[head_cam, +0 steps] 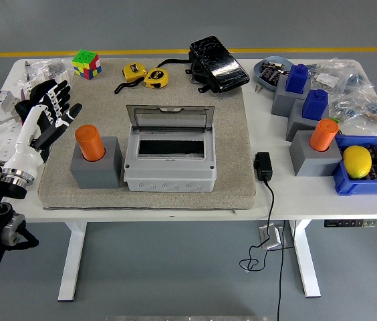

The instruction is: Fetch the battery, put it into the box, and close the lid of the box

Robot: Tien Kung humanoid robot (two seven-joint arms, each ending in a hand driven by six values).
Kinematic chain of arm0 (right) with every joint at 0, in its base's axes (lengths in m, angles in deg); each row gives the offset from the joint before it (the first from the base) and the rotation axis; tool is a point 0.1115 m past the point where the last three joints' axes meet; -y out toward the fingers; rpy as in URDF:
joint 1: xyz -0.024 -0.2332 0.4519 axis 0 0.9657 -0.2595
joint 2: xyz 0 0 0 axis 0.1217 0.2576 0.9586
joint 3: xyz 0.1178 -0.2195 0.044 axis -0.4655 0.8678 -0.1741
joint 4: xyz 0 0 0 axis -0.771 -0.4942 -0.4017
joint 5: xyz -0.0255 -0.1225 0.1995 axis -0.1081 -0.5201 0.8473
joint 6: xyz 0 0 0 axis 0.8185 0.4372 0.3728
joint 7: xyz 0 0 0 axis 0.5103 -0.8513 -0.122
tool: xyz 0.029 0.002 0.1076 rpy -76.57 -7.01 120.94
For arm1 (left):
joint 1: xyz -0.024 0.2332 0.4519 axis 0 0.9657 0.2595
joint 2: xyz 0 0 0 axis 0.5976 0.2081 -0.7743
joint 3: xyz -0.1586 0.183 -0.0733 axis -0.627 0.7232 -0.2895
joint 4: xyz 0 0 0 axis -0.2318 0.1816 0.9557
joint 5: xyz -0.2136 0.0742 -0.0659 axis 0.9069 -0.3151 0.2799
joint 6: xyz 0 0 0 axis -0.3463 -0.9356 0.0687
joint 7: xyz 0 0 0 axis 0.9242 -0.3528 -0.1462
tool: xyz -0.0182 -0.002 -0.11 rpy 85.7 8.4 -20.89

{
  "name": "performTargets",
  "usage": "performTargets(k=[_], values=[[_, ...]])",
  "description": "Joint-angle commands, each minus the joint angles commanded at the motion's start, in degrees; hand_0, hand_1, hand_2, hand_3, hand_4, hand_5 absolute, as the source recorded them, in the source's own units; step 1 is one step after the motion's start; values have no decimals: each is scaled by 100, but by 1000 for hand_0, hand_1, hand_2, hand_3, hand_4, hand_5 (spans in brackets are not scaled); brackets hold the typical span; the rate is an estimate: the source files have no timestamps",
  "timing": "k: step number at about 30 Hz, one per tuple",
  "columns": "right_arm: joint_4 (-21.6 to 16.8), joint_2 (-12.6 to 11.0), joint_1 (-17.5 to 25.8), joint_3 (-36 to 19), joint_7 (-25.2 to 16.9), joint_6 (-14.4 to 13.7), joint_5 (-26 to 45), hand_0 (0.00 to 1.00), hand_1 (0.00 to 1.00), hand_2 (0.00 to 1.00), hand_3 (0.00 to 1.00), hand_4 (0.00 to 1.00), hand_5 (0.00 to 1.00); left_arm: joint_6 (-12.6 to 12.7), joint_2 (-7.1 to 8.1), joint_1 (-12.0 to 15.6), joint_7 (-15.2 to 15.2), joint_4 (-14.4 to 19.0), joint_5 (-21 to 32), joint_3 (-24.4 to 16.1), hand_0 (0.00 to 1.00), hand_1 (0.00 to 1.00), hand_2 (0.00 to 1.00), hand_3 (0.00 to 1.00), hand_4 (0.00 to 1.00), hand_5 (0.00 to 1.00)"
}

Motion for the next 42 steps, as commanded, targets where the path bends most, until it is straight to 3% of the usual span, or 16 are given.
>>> performTargets(k=[12,26,27,32,33,42], values=[[0,-4,0,11,2,2,-2,854,837,800,821,998,998,-4,-63,-118,40,-322,-123,78,998,998,998,998,998,624],[0,-13,44,42,5,1,-11,853,836,799,819,998,998,138,-254,113,61,-141,-337,182,976,998,998,998,998,646],[0,-12,48,43,6,3,-18,852,837,799,820,998,998,173,-267,128,42,-142,-321,198,902,963,971,965,998,654],[0,-18,55,41,9,2,-30,852,837,799,820,998,998,326,-311,132,-85,-176,-194,204,902,963,971,965,998,654],[0,-22,54,36,10,1,-33,851,836,799,819,998,998,352,-313,130,-102,-174,-174,200,819,925,938,944,998,651],[0,-20,50,35,16,4,-33,851,837,799,819,998,998,397,-338,110,-101,-173,-225,281,812,911,927,936,998,638]])
